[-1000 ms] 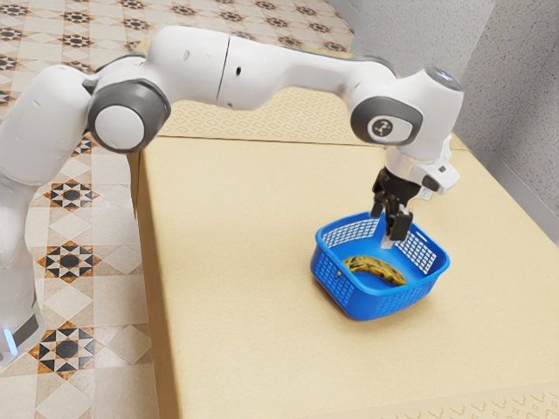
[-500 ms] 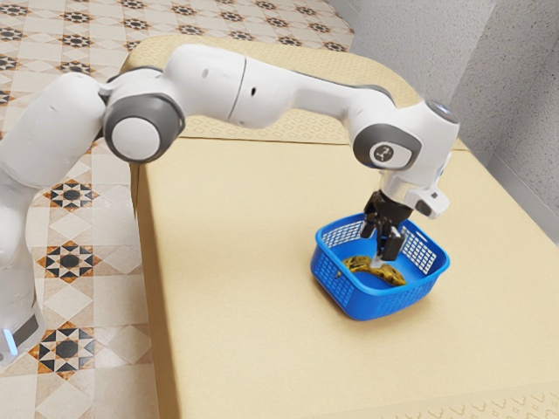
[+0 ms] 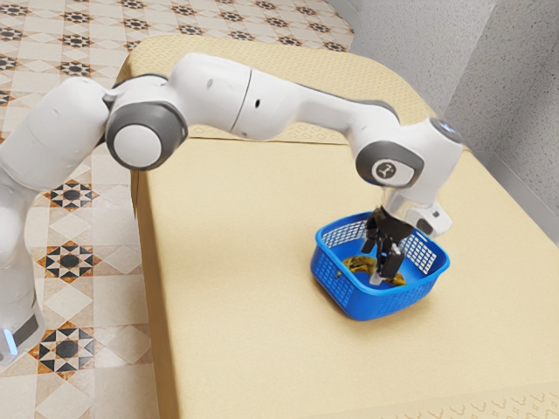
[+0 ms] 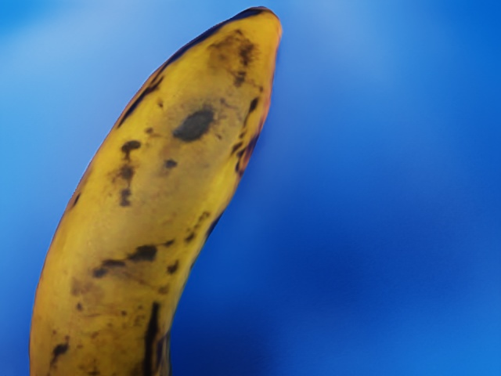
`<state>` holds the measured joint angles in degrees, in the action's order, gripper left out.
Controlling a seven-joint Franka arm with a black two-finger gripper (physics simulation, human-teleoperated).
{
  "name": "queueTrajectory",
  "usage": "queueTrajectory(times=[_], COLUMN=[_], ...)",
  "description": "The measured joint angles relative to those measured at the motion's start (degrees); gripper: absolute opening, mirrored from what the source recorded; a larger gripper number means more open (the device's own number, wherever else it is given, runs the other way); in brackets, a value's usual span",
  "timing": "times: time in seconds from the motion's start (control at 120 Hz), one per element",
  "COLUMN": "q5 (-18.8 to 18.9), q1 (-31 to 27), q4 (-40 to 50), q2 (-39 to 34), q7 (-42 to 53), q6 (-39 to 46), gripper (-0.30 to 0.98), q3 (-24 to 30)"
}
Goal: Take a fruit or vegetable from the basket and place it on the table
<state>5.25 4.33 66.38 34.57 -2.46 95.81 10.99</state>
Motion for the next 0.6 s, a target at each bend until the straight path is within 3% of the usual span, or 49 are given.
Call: queueTrajectory(times=[0.35,0.533,0.6], q5=[-0.08,-0.24,-0.22], q1=[-0.5,-0.55,-0.62], q4=[-0.01,0.02,0.07], q2=[1.81,2.07,2.64], q7=[0.24,0.3,0.31], q6=[0.65,0.87,0.94], gripper=[0.68,0.32,0.25], q3=[-0.01,0.06,0.07])
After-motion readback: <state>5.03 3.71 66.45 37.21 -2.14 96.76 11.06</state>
